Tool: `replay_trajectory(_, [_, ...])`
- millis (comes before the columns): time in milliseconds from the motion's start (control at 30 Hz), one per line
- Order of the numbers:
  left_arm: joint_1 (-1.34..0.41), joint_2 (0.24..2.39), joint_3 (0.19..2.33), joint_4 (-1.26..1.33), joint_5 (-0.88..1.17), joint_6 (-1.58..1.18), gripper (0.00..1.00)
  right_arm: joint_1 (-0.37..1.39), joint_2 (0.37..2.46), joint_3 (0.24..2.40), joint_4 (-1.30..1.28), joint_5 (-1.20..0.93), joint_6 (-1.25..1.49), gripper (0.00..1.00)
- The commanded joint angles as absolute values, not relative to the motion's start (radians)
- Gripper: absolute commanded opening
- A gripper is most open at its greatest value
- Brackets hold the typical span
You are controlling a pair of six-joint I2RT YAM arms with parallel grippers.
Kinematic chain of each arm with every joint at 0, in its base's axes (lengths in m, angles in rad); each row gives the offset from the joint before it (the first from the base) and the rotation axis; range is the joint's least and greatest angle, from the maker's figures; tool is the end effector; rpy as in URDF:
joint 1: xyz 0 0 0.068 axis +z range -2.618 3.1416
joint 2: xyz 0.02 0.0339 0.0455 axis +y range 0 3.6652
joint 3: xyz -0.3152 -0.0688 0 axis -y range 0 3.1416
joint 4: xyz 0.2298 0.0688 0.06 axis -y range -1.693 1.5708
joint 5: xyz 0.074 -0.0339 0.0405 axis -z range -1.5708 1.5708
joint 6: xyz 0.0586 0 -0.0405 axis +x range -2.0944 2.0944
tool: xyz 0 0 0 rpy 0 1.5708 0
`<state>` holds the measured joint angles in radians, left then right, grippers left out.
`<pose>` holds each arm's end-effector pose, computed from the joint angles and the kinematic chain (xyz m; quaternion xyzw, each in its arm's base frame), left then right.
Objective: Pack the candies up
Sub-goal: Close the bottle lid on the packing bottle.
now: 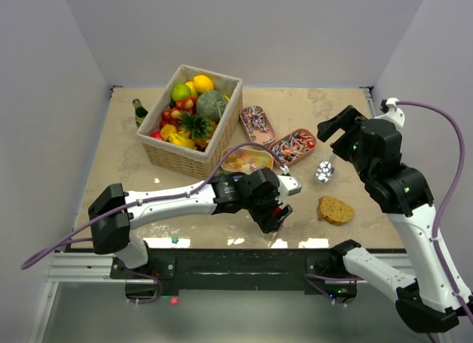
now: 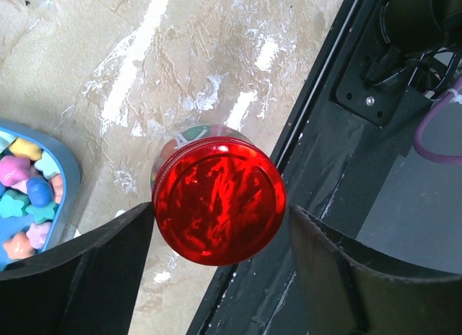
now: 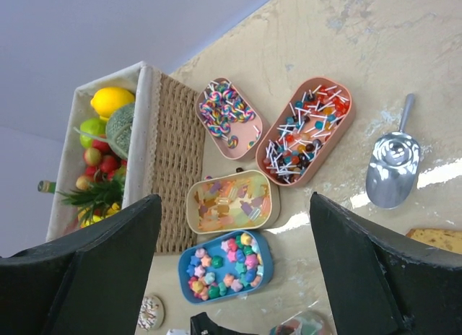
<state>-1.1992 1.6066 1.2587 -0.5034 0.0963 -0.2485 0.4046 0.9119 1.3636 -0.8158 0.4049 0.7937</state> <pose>0.1236 -0.3328 0.3070 0.4429 0.8235 -0.2666 0.2336 0.1259 0.0288 0.4715 0.2679 0.7694 0.1767 0.5524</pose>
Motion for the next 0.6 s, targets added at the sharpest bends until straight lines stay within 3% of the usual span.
replay_trajectory(0, [-1.207,1.578,1.281,-0.468,0.107,-0.245,0.83,0.402,0.888,1.335,-0.842,0.403,0.787,0.89])
replay_trajectory(567, [-1.2,1.445,1.259,-0.451,0.195,-0.27,0.95,0.4,0.811,1.158,-0.916,0.175,0.792,0.92])
